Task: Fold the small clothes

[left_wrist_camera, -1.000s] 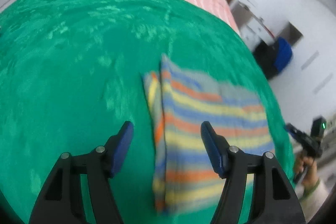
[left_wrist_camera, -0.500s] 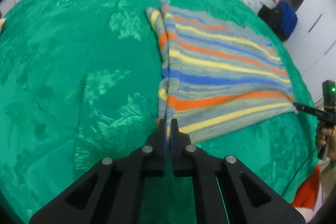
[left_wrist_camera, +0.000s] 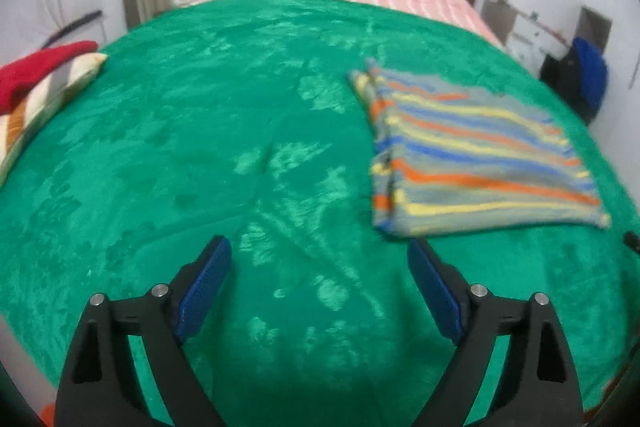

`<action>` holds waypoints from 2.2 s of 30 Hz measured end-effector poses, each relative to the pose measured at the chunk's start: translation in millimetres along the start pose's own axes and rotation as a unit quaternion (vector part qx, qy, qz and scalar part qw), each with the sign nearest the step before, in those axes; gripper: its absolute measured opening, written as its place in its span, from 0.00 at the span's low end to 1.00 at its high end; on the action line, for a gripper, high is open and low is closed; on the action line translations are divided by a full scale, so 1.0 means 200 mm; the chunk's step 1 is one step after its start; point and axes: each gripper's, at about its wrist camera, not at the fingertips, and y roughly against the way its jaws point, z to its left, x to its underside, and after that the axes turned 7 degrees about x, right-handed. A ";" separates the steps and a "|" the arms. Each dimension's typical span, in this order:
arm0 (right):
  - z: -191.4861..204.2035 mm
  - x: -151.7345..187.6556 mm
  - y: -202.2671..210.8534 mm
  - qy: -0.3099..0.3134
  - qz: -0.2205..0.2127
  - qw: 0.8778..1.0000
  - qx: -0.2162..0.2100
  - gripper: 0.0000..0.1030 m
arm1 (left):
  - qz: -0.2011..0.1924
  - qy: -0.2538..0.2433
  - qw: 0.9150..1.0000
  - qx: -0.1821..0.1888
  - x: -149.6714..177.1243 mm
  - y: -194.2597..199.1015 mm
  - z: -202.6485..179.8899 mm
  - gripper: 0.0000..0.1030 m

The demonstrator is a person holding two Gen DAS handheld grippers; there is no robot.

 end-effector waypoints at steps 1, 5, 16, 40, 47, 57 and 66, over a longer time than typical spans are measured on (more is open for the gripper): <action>-0.01 0.03 -0.01 -0.003 -0.004 1.000 0.013 0.60 | 0.002 -0.009 1.000 -0.010 0.02 -0.03 -0.01 0.88; -0.08 0.12 -0.07 -0.027 -0.011 0.999 0.030 0.62 | -0.021 -0.029 0.999 -0.034 0.14 -0.11 0.00 0.98; -0.08 0.17 -0.11 -0.019 -0.031 0.999 0.018 0.73 | -0.043 -0.026 0.998 -0.036 0.15 -0.10 0.03 1.00; 0.95 -1.02 -0.85 0.044 0.149 0.981 -0.118 0.38 | -0.054 -0.028 0.998 -0.032 0.18 -0.09 -0.01 1.00; 1.19 -0.96 -1.17 0.080 0.195 0.976 -0.049 0.02 | -0.052 -0.026 0.998 -0.026 0.17 -0.10 -0.01 1.00; 1.21 -0.97 -1.24 0.074 0.160 0.984 -0.036 0.12 | -0.053 -0.027 0.998 -0.025 0.17 -0.10 -0.02 1.00; 0.90 -0.90 -0.66 0.028 0.009 0.994 -0.106 0.68 | -0.054 -0.027 0.998 -0.026 0.17 -0.10 -0.02 1.00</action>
